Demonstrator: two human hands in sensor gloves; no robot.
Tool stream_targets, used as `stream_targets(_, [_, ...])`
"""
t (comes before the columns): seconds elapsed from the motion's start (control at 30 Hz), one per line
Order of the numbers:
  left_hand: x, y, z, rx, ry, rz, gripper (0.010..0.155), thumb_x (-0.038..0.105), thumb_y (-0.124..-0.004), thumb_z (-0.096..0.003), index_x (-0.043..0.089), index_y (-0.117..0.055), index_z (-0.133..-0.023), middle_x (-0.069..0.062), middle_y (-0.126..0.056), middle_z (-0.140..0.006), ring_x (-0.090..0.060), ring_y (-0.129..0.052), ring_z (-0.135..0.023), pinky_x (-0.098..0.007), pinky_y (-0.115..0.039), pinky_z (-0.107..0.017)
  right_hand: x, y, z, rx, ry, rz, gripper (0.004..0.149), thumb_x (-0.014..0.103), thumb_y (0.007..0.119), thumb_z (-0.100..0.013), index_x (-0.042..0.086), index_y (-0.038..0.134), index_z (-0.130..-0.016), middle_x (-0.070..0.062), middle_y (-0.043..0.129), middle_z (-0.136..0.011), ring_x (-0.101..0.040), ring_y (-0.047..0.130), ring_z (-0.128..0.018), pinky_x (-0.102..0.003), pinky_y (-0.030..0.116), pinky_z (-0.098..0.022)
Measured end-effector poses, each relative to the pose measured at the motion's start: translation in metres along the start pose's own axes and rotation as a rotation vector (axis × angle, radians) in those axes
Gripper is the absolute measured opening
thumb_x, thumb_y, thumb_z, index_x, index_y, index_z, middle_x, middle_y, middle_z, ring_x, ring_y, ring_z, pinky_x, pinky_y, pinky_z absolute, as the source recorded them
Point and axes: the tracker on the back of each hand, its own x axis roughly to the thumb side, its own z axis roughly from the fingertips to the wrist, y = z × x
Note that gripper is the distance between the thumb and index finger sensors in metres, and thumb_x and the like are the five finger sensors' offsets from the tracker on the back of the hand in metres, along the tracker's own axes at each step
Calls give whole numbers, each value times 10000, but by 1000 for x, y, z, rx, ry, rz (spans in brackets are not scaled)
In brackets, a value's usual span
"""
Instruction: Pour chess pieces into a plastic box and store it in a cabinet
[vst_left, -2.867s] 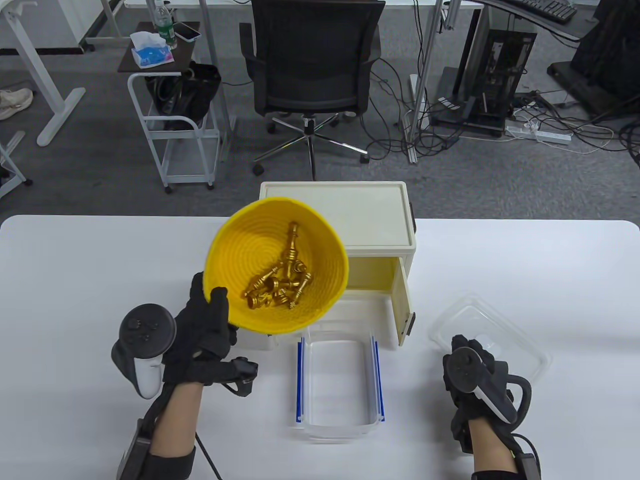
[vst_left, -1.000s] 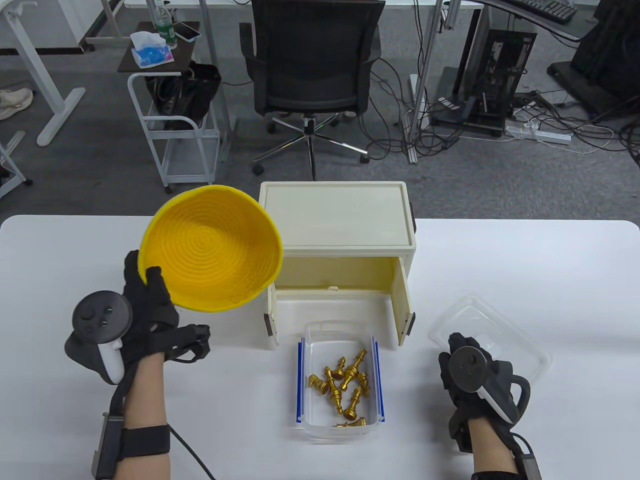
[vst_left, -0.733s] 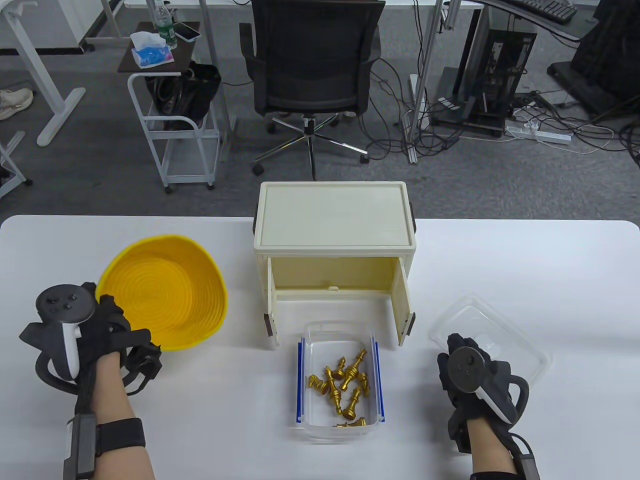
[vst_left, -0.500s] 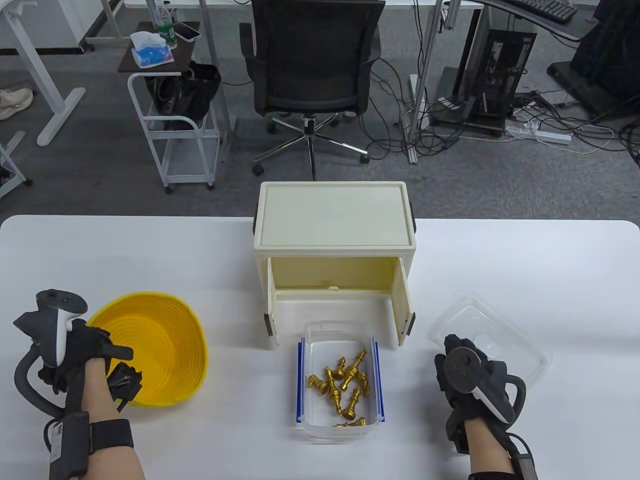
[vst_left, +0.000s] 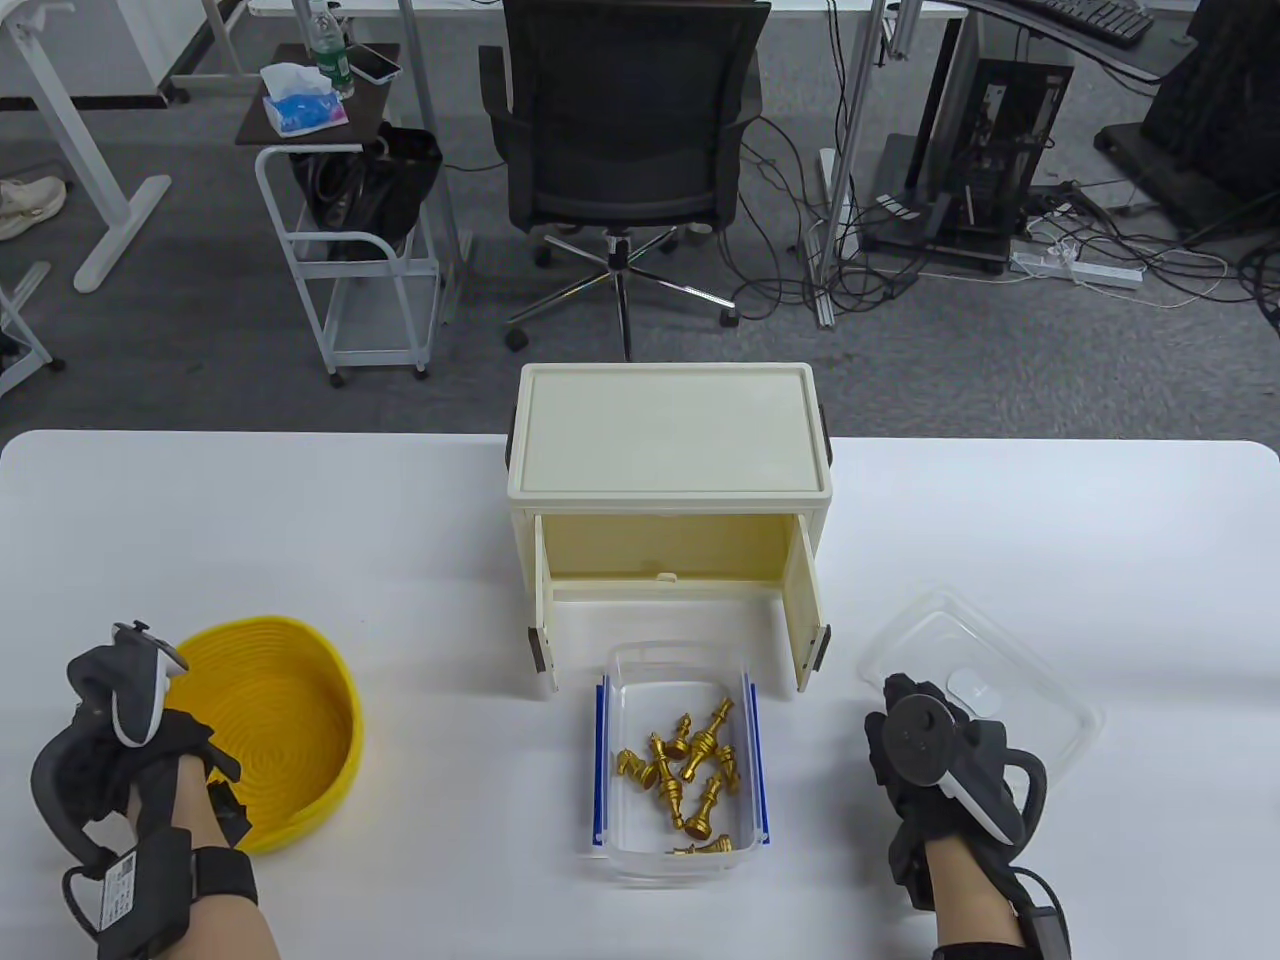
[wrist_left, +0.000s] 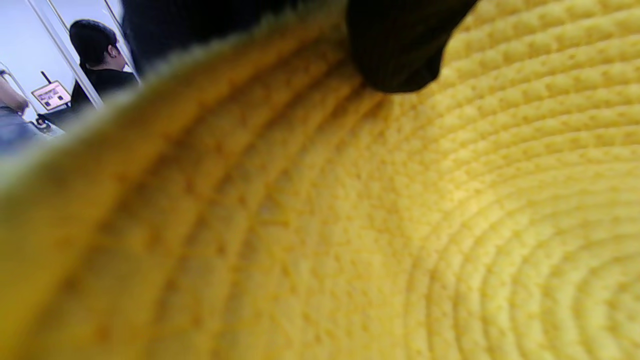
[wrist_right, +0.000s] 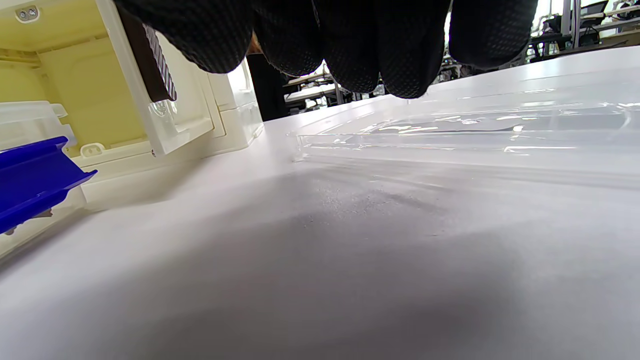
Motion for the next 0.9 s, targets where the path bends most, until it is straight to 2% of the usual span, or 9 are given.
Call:
stream_targets(0.13, [-2, -4, -1, -28, -23, 12, 572, 268, -664, -616, 210, -464, -1149, -121, -763, -1023, -293, -839, -867, -583, -691, -688, 0, -1, 0, 3, 3, 0, 565, 390, 667, -610, 74, 603, -1074, -282, 699, -1016, -502, 759, -871, -608, 716, -633])
stream_targets(0.27, [-4, 6, 10, 33, -82, 108, 586, 320, -620, -623, 218, -409, -1160, -189, -659, -1123, -390, -750, -976, -653, -614, -724, -1, -1, 0, 4, 4, -3, 566, 390, 667, -610, 72, 603, -1074, -280, 698, -1016, -501, 759, -872, -608, 716, -633])
stream_targets(0.33, [-3, 15, 21, 72, -156, 177, 595, 369, -592, -629, 229, -380, -1167, -223, -579, -1168, -435, -677, -1027, -672, -578, -736, -1, -2, 1, 1, 5, -11, 565, 390, 668, -610, 75, 602, -1075, -282, 698, -1016, -502, 758, -872, -609, 716, -633])
stream_targets(0.5, [7, 43, 72, 273, -435, 322, 654, 497, -580, -619, 229, -359, -1174, -244, -508, -1199, -469, -603, -1064, -691, -561, -732, -3, -5, 1, -9, 15, -19, 561, 379, 677, -609, 77, 601, -1075, -279, 698, -1017, -498, 759, -874, -609, 715, -634])
stream_targets(0.57, [14, 50, 99, 335, -620, 399, 662, 509, -578, -615, 228, -361, -1173, -239, -502, -1205, -473, -585, -1075, -706, -547, -731, -4, -7, 1, -17, 19, -21, 566, 382, 685, -607, 77, 598, -1076, -279, 695, -1018, -499, 755, -877, -610, 712, -636])
stream_targets(0.63, [20, 53, 124, 348, -811, 479, 671, 517, -574, -612, 222, -351, -1173, -235, -478, -1215, -486, -541, -1092, -715, -532, -733, -5, -10, 1, -30, 24, -17, 576, 385, 698, -603, 77, 593, -1078, -278, 690, -1023, -498, 750, -883, -611, 710, -638])
stream_targets(0.67, [23, 53, 140, 354, -932, 543, 671, 516, -576, -611, 219, -357, -1172, -238, -465, -1219, -495, -520, -1096, -717, -527, -732, -6, -12, 1, -32, 31, -10, 585, 387, 709, -599, 80, 585, -1082, -273, 685, -1028, -495, 742, -892, -612, 707, -642])
stream_targets(0.77, [29, 46, 175, 354, -1121, 660, 670, 515, -576, -611, 214, -361, -1170, -242, -444, -1223, -504, -483, -1103, -717, -521, -733, -11, -15, 0, -28, 62, 2, 630, 389, 743, -590, 76, 544, -1099, -280, 646, -1050, -506, 692, -925, -628, 682, -657])
stream_targets(0.9, [38, 22, 216, 358, -1246, 752, 670, 519, -573, -610, 213, -363, -1168, -238, -433, -1225, -503, -469, -1106, -717, -516, -734, -19, -18, -2, -3, 106, 31, 691, 398, 769, -579, 70, 490, -1120, -288, 593, -1078, -535, 605, -961, -654, 639, -675])
